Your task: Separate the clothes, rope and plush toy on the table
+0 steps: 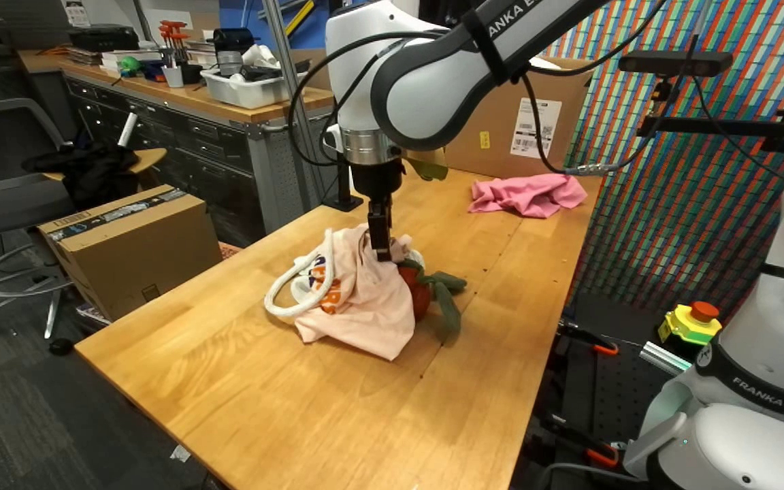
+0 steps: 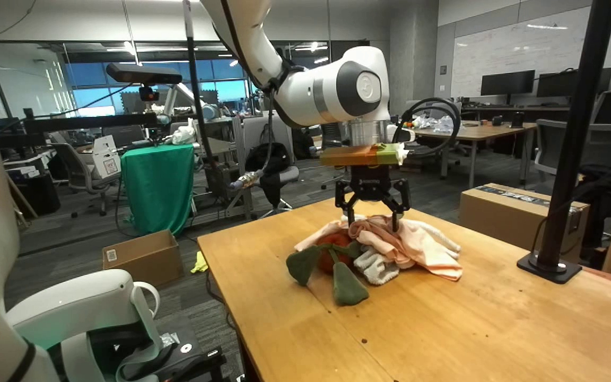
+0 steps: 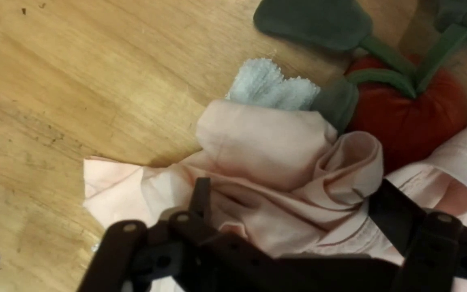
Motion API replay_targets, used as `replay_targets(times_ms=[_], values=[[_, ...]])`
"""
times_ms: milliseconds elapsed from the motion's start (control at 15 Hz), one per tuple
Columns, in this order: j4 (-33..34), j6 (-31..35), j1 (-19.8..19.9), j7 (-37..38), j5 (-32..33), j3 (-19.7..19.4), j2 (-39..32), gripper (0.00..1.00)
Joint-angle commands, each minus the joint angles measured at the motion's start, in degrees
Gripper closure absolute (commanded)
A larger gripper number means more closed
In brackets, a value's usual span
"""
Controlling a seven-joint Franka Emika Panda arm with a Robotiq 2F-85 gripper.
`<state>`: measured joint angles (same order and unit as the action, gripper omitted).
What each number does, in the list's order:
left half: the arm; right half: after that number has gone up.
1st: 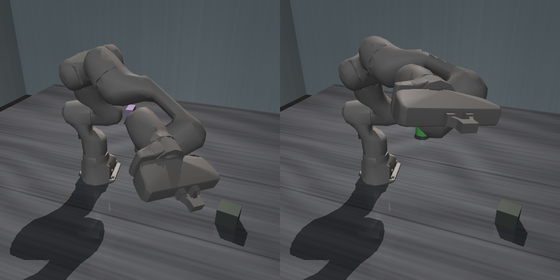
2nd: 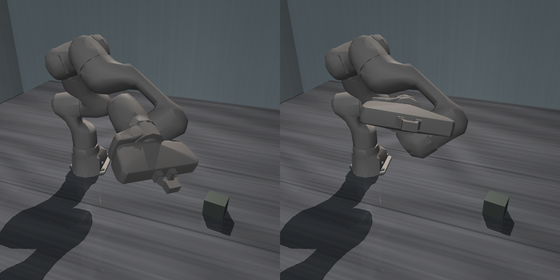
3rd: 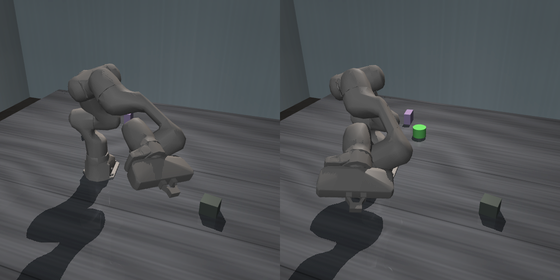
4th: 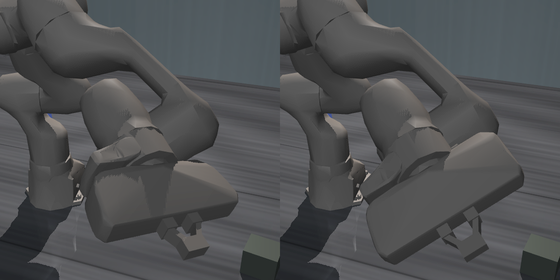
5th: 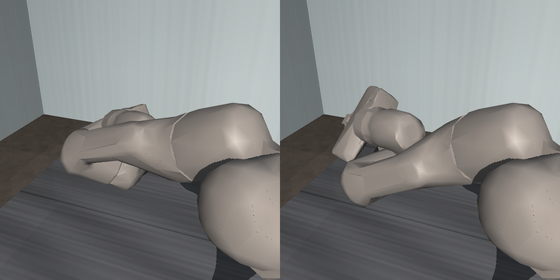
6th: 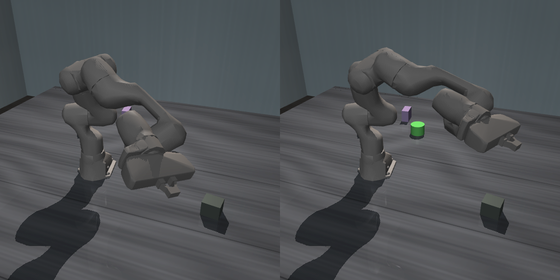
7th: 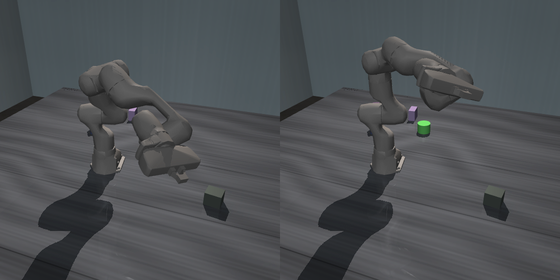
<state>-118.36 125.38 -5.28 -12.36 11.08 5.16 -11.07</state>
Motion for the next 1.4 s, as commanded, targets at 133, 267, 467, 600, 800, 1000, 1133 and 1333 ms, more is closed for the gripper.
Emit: replay_targets(times_ms=[133, 267, 467, 600, 800, 1000, 1133, 1333], values=[[2.3, 2.8, 0.8, -2.1, -1.8, 0.2, -1.2, 0.00], [2.2, 3.9, 1.1, -2.0, -3.0, 0.1, -1.5, 0.00], [1.9, 4.7, 1.7, -2.4, -5.2, 0.2, -2.2, 0.00], [2.0, 4.8, 2.0, -2.6, -6.2, 0.2, -2.9, 0.00], [2.2, 5.3, 2.1, -2.4, -6.7, 0.1, -4.1, 0.00], [2.3, 5.3, 2.1, -2.4, -6.6, 0.2, -4.9, 0.00], [2.5, 4.9, 2.1, -2.7, -6.6, 0.3, -5.2, 0.26], [2.4, 4.4, 2.2, -3.0, -6.6, 0.3, -4.8, 0.36]])
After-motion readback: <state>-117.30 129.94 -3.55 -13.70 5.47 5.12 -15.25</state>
